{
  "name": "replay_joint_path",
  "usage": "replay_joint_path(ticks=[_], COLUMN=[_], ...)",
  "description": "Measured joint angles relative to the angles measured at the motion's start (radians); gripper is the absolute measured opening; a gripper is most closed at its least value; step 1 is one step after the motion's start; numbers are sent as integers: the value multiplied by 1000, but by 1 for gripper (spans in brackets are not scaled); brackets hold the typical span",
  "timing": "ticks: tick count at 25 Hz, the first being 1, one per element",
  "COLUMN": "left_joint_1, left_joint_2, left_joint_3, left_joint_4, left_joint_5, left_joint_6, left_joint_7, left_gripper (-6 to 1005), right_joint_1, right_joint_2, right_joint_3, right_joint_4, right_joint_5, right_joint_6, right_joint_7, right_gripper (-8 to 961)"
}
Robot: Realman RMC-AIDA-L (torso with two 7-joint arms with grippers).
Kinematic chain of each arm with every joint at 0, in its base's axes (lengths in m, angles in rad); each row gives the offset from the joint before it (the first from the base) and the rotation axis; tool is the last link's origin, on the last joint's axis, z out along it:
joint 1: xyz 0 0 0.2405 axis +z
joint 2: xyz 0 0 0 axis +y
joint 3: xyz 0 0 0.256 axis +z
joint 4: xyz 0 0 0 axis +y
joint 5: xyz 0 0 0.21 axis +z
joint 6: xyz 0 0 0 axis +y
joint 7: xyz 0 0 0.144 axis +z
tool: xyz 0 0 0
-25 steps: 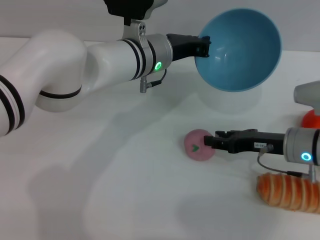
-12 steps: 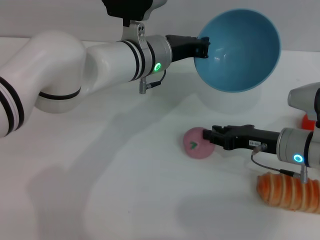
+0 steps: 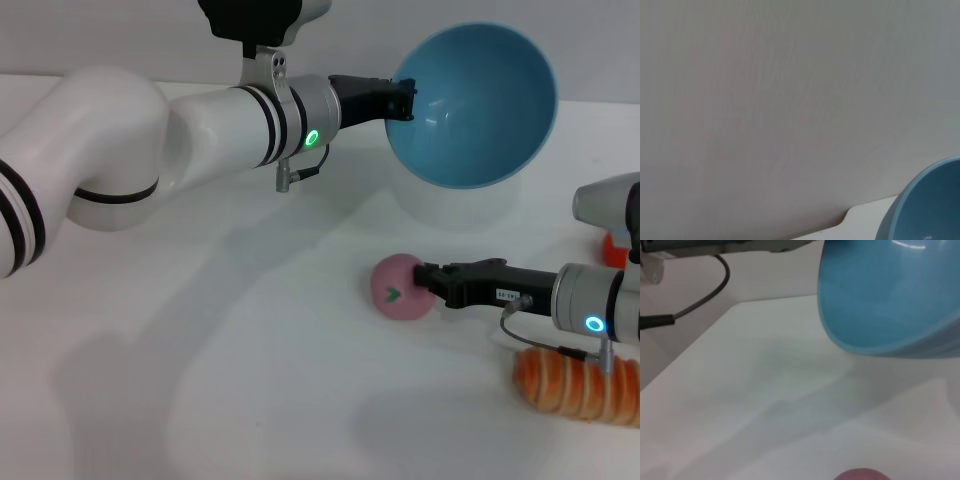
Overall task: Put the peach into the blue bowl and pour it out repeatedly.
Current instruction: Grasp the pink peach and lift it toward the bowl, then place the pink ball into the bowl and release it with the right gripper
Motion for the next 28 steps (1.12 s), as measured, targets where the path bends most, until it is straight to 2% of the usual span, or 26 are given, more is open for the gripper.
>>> replay_joint_path(ticks=[4, 7, 11, 17, 22, 25, 28], left_joint_1=[1, 2, -8, -40, -99, -118, -120], left_joint_2=[0, 0, 3, 7, 2, 0, 0], left_joint_3=[0, 0, 9, -1, 0, 7, 1], left_joint_4=[0, 0, 0, -9, -95, -125, -127], left_joint_5=[0, 2, 42, 210, 332, 382, 423], left_joint_6=[1, 0, -19, -73, -83, -63, -1], left_joint_7=[0, 4, 48, 79, 72, 68, 55], left_gripper=[-1, -1, -2, -2, -1, -1, -2], right_joint_1=[-2, -3, -32, -171, -270, -314, -328], right_joint_2=[0, -2, -11, -15, -14, -12, -15], right_joint_3=[5, -1, -2, -20, -1, 44, 137], right_joint_4=[-4, -12, -67, -335, -552, -684, -738], right_joint_5=[3, 3, -1, -7, 12, 15, 15], right_joint_6=[-10, -46, -164, -471, -650, -704, -745], right_joint_7=[-1, -1, 6, 86, 148, 198, 218], right_gripper=[34, 36, 38, 42, 45, 46, 48])
